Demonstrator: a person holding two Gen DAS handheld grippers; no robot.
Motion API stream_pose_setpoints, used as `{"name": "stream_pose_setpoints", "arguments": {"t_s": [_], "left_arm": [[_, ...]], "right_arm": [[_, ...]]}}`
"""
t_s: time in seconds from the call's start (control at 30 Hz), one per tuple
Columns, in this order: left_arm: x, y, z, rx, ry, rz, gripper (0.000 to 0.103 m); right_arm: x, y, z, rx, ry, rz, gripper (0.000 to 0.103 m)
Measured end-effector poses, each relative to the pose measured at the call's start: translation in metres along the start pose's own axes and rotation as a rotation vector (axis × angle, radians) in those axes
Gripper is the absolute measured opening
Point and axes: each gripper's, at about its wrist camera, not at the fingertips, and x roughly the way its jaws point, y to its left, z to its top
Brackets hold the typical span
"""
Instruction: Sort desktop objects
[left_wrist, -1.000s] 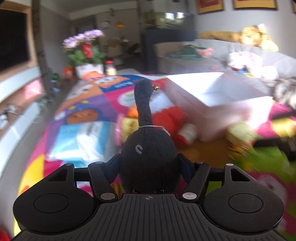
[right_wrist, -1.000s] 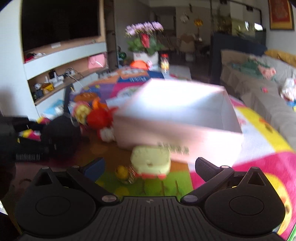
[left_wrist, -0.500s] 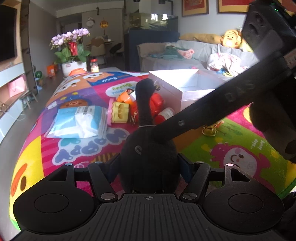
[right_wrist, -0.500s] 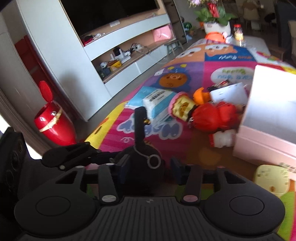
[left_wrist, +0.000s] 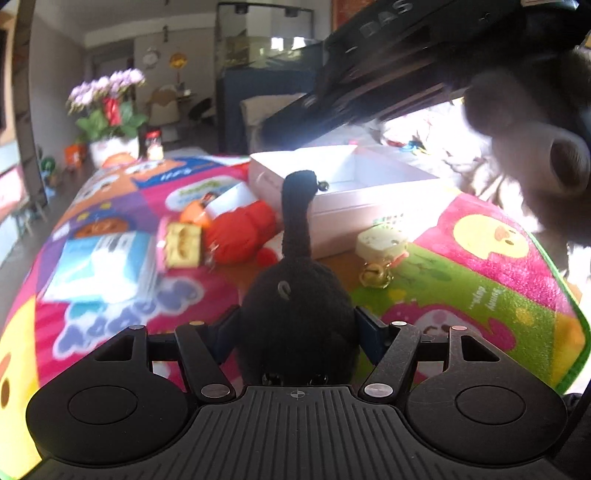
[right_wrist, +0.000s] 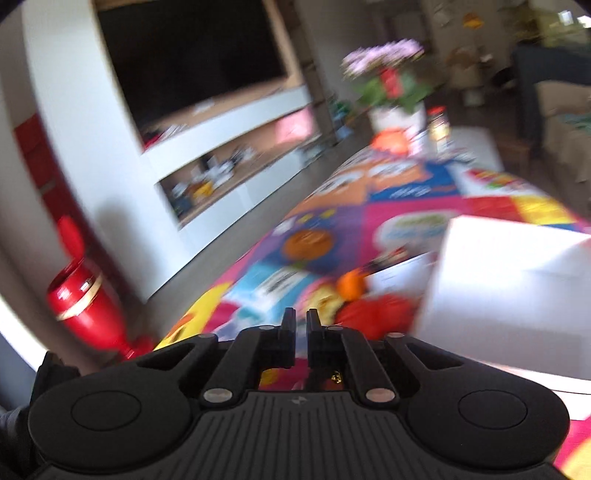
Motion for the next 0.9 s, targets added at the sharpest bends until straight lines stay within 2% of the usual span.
{"name": "stream_pose_setpoints", "arguments": {"t_s": [0.07, 0.13, 0.2, 0.3, 0.37, 0.4, 0.43, 0.47, 0.53, 0.6, 0.7, 0.77, 0.83, 0.9], "left_arm": [[0.004, -0.002, 0.004, -0.004, 0.004, -0.017, 0.071], [0.005, -0.006, 0.006, 0.002, 0.003, -0.034, 0.072], [0.004, -0.009, 0.006, 0.019, 0.006, -0.04, 0.076], [0.004, -0.013, 0.005, 0.028, 0.024, -0.034, 0.08], [0.005, -0.012, 0.005, 0.024, 0.042, -0.023, 0.083], [0.005, -0.011, 0.004, 0.017, 0.05, -0.017, 0.085], [0.005, -0.009, 0.004, 0.01, 0.056, -0.009, 0.088], [0.005, -0.007, 0.004, 0.002, 0.057, 0.001, 0.09], [0.004, -0.003, 0.004, -0.016, 0.055, 0.024, 0.095], [0.004, 0.001, 0.004, -0.032, 0.053, 0.029, 0.097], [0.003, 0.007, 0.002, -0.051, 0.033, 0.045, 0.1], [0.003, 0.01, 0.001, -0.056, 0.022, 0.052, 0.101], [0.004, 0.011, 0.001, -0.064, 0.018, 0.047, 0.102], [0.005, 0.011, 0.001, -0.068, 0.019, 0.042, 0.102]], "right_arm": [[-0.019, -0.015, -0.006, 0.012, -0.048, -0.077, 0.022], [-0.039, -0.03, -0.016, 0.021, -0.095, -0.184, 0.063], [-0.05, -0.042, -0.031, 0.022, -0.111, -0.27, 0.081], [-0.051, -0.056, -0.052, 0.018, -0.074, -0.353, 0.083], [-0.052, -0.067, -0.056, 0.027, -0.087, -0.404, 0.084], [-0.053, -0.073, -0.054, 0.043, -0.104, -0.424, 0.089], [-0.053, -0.08, -0.053, 0.068, -0.136, -0.449, 0.1], [-0.052, -0.088, -0.05, 0.097, -0.17, -0.484, 0.103], [-0.046, -0.105, -0.043, 0.136, -0.199, -0.55, 0.103], [-0.034, -0.126, -0.035, 0.164, -0.172, -0.583, 0.103], [-0.009, -0.149, -0.025, 0.194, -0.085, -0.528, 0.103], [0.004, -0.148, -0.02, 0.204, -0.049, -0.448, 0.103], [0.018, -0.136, -0.015, 0.17, -0.049, -0.484, 0.103], [0.031, -0.125, -0.01, 0.118, -0.046, -0.454, 0.103]]}}
